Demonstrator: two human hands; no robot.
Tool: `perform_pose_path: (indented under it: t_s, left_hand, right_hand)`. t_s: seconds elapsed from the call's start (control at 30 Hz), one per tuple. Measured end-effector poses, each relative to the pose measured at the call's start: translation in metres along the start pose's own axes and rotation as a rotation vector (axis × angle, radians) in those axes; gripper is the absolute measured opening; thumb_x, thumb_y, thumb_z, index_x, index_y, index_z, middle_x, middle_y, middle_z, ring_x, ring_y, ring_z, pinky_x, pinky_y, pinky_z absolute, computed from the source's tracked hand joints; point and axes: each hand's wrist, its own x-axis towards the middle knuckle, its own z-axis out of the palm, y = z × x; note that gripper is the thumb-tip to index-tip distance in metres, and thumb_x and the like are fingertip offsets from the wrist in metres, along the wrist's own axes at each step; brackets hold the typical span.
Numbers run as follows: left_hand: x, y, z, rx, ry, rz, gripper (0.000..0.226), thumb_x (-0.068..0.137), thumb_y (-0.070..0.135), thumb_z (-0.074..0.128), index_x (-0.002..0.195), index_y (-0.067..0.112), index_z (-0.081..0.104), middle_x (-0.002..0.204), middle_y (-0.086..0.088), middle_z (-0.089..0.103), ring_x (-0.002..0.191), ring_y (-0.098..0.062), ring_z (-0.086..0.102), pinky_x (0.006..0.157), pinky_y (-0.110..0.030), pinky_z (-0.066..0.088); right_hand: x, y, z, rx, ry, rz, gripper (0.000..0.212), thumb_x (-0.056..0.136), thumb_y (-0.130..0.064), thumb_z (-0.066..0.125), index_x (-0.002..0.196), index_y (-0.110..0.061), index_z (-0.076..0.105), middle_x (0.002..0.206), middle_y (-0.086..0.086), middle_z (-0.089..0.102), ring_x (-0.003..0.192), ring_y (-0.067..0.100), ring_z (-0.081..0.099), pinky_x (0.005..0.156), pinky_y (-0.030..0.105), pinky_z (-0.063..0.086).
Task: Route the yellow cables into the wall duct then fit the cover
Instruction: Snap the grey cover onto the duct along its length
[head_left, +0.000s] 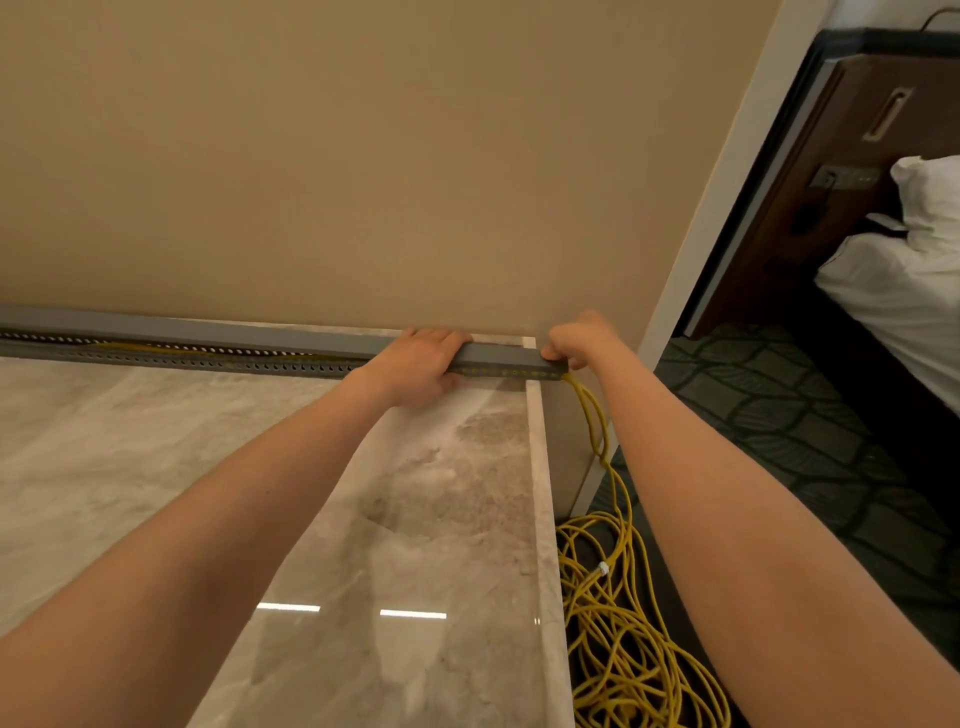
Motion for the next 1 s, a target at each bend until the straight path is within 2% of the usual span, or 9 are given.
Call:
perform_pose_path:
  t_s: [0.07, 0.13, 0.17, 0.3, 0.37, 0.47, 0.67, 0.8, 1.0]
  left_hand:
    - [-0.005, -0.01, -0.002, -0.028, 0.001, -0.041, 0.046, 0.099, 0.034, 0.042, 0.14, 0.014, 0.036, 0.142, -0.009, 0.046, 0.129, -0.028, 0.043, 0.107, -0.038, 0.03]
    - [-0.007, -0.016, -0.005, -0.046, -0.007, -0.071, 0.041, 0.099, 0.034, 0.041, 0.135, 0.014, 0.041, 0.138, -0.009, 0.049, 0.125, -0.029, 0.046, 0.104, -0.039, 0.031]
    - [-0.007, -0.017, -0.005, -0.052, -0.019, -0.077, 0.04, 0.099, 0.034, 0.041, 0.134, 0.014, 0.042, 0.137, -0.009, 0.049, 0.124, -0.029, 0.046, 0.103, -0.039, 0.032]
    - [-0.006, -0.02, -0.006, -0.074, -0.047, -0.057, 0.041, 0.098, 0.034, 0.045, 0.134, 0.014, 0.041, 0.137, -0.009, 0.048, 0.124, -0.03, 0.045, 0.104, -0.038, 0.031]
    - [-0.009, -0.026, -0.006, -0.056, -0.057, -0.048, 0.048, 0.096, 0.033, 0.048, 0.138, 0.015, 0.036, 0.14, -0.009, 0.045, 0.127, -0.029, 0.043, 0.105, -0.037, 0.031]
    - [-0.018, -0.041, -0.008, -0.008, -0.017, -0.083, 0.057, 0.093, 0.033, 0.053, 0.143, 0.014, 0.031, 0.144, -0.009, 0.041, 0.132, -0.029, 0.039, 0.109, -0.036, 0.028]
    - [-0.049, -0.08, -0.027, 0.014, 0.01, -0.158, 0.061, 0.09, 0.034, 0.057, 0.142, 0.015, 0.033, 0.143, -0.012, 0.042, 0.133, -0.03, 0.039, 0.108, -0.037, 0.029]
    - [-0.079, -0.116, -0.035, 0.052, -0.004, -0.192, 0.058, 0.092, 0.03, 0.055, 0.144, 0.016, 0.032, 0.145, -0.011, 0.041, 0.134, -0.03, 0.039, 0.109, -0.039, 0.029]
    - [-0.117, -0.173, -0.044, 0.104, -0.038, -0.257, 0.052, 0.094, 0.02, 0.048, 0.143, 0.015, 0.034, 0.145, -0.011, 0.041, 0.134, -0.029, 0.039, 0.108, -0.04, 0.03]
  right_hand:
    - [-0.002, -0.005, 0.007, 0.066, 0.011, -0.019, 0.019, 0.088, -0.014, 0.059, 0.105, -0.005, 0.058, 0.111, 0.015, 0.057, 0.1, 0.023, 0.056, 0.069, 0.027, 0.044]
    - [-0.004, -0.008, 0.02, 0.112, -0.009, -0.02, 0.037, 0.095, -0.017, 0.047, 0.129, -0.001, 0.052, 0.128, 0.016, 0.054, 0.116, 0.029, 0.053, 0.073, 0.025, 0.037]
    - [-0.002, -0.008, 0.027, 0.105, 0.007, -0.016, 0.041, 0.097, -0.018, 0.041, 0.132, 0.0, 0.05, 0.136, 0.017, 0.052, 0.125, 0.031, 0.05, 0.076, 0.025, 0.033]
    - [0.0, -0.01, 0.042, 0.067, 0.098, 0.016, 0.04, 0.094, -0.017, 0.037, 0.124, 0.002, 0.055, 0.133, 0.019, 0.054, 0.122, 0.035, 0.052, 0.079, 0.028, 0.034]
    - [-0.002, -0.011, 0.045, 0.002, 0.185, -0.003, 0.041, 0.089, -0.022, 0.043, 0.122, -0.001, 0.056, 0.129, 0.017, 0.056, 0.12, 0.036, 0.052, 0.091, 0.031, 0.043]
    - [-0.012, -0.028, 0.053, -0.163, 0.321, -0.14, 0.048, 0.078, -0.021, 0.052, 0.122, -0.003, 0.056, 0.131, 0.02, 0.054, 0.122, 0.038, 0.05, 0.105, 0.048, 0.042]
    - [-0.048, -0.096, 0.109, -0.266, 0.161, -0.388, 0.046, 0.082, -0.015, 0.053, 0.127, -0.008, 0.056, 0.136, 0.016, 0.054, 0.128, 0.033, 0.048, 0.109, 0.046, 0.039]
    - [-0.062, -0.128, 0.155, -0.324, 0.084, -0.399, 0.038, 0.083, -0.016, 0.052, 0.12, -0.013, 0.06, 0.128, 0.014, 0.059, 0.122, 0.033, 0.052, 0.109, 0.051, 0.035]
    - [-0.075, -0.168, 0.203, -0.407, 0.119, -0.447, 0.035, 0.089, -0.014, 0.048, 0.123, -0.017, 0.056, 0.13, 0.012, 0.057, 0.126, 0.031, 0.049, 0.112, 0.061, 0.023]
